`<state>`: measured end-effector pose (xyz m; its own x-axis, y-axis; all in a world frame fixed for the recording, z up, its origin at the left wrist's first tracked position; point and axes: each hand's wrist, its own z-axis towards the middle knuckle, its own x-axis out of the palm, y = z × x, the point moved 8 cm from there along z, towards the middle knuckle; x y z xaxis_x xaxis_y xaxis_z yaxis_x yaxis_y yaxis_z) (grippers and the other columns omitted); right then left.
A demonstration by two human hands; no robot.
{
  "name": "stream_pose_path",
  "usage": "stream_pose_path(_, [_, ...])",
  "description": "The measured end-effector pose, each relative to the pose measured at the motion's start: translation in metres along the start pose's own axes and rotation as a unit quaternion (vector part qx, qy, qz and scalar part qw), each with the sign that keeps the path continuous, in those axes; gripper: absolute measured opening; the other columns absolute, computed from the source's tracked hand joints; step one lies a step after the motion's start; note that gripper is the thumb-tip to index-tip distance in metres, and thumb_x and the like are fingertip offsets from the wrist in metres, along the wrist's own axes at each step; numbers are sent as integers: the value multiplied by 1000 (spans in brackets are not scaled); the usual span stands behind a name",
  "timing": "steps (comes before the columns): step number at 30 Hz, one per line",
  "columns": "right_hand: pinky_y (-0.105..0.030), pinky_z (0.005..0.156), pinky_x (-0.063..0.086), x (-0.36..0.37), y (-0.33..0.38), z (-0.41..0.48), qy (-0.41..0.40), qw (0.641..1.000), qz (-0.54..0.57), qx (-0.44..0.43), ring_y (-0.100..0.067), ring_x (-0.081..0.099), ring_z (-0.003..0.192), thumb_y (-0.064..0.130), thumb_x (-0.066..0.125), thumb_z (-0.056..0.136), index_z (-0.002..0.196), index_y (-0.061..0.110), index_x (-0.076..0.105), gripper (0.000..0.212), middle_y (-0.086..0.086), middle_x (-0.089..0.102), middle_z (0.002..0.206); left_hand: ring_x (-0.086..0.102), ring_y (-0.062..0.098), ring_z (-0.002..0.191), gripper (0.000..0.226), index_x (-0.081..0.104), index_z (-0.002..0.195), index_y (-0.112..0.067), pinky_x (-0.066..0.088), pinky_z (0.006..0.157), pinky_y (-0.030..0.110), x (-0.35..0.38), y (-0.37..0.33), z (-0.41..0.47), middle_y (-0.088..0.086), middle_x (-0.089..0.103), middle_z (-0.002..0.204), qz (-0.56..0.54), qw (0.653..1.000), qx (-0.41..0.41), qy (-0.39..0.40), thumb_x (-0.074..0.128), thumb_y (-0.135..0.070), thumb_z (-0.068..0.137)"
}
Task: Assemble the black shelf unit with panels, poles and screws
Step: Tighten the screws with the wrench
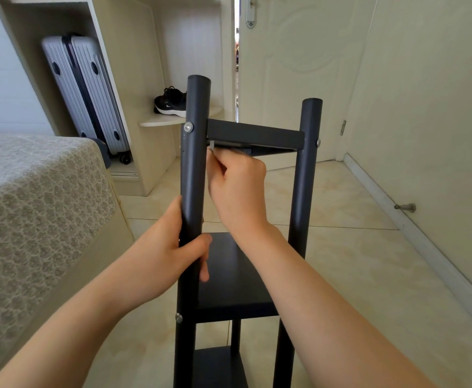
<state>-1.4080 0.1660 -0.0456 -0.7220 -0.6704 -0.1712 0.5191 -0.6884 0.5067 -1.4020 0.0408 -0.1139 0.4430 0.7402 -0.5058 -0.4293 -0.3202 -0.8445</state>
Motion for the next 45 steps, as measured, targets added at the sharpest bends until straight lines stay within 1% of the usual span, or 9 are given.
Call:
stream_pose_path(7, [-11,48,31,6,-5,-1,91,994,0,58,-3,45,48,11,58,94,52,30,34,52,15,34,46,73,22,68,30,40,103,-41,54,60,26,-2,2,1,7,70,70,4,1000,-14,-5,54,-15,99])
stream_pose_path(10, [-16,46,26,4,-9,-1,132,987,-1,92,-7,42,45,14,58,92,48,27,35,52,10,35,42,73,20,68,25,40,109,-35,51,62,25,0,3,-1,7,70,70,8,1000,-21,-5,53,-15,99])
stream_pose_path(13, [-34,48,36,-1,-9,1,146,983,13,111,-10,37,43,11,58,89,47,15,43,45,3,40,43,72,20,67,24,40,115,-28,51,59,23,0,2,-2,8,70,69,7,1000,-26,-5,53,-16,99])
stream_pose_path(15, [-37,53,43,-5,-7,3,147,983,14,113,-10,37,44,10,59,89,48,10,46,43,0,40,44,72,20,67,26,40,118,-27,51,60,22,0,1,-2,7,70,69,6,1000,-27,-7,54,-16,99])
stream_pose_path(21, [-26,53,42,-11,-2,5,150,983,23,106,-9,38,43,11,61,91,47,11,46,46,5,36,42,73,21,67,33,39,124,-28,54,71,32,2,-4,-3,7,69,70,7,1000,-19,-4,54,-13,99])
stream_pose_path(25, [-31,53,42,-10,1,5,147,984,32,99,-9,36,42,13,61,92,47,10,45,48,2,37,42,73,22,67,32,39,122,-28,55,73,35,2,-4,-3,6,68,70,3,1000,-17,-3,54,-12,99])
stream_pose_path(34, [-14,49,35,-7,-2,6,128,988,20,87,-7,41,41,14,62,93,45,26,37,56,10,36,37,73,21,67,31,37,101,-39,52,60,23,0,-2,-4,6,69,69,6,1000,-22,2,54,-13,100])
stream_pose_path(41, [-31,55,44,-1,-3,1,100,992,9,73,-16,54,49,19,58,96,58,6,60,40,-4,57,50,73,23,68,24,42,111,-28,50,58,19,2,-4,-5,8,67,68,-12,1000,-10,8,54,-11,99])
stream_pose_path(45, [-10,51,31,1,-2,1,55,997,4,47,-4,48,48,15,61,94,55,18,46,42,13,36,43,72,23,67,23,42,109,-27,48,57,16,2,-5,-5,9,67,68,-15,1000,-6,13,54,-10,99])
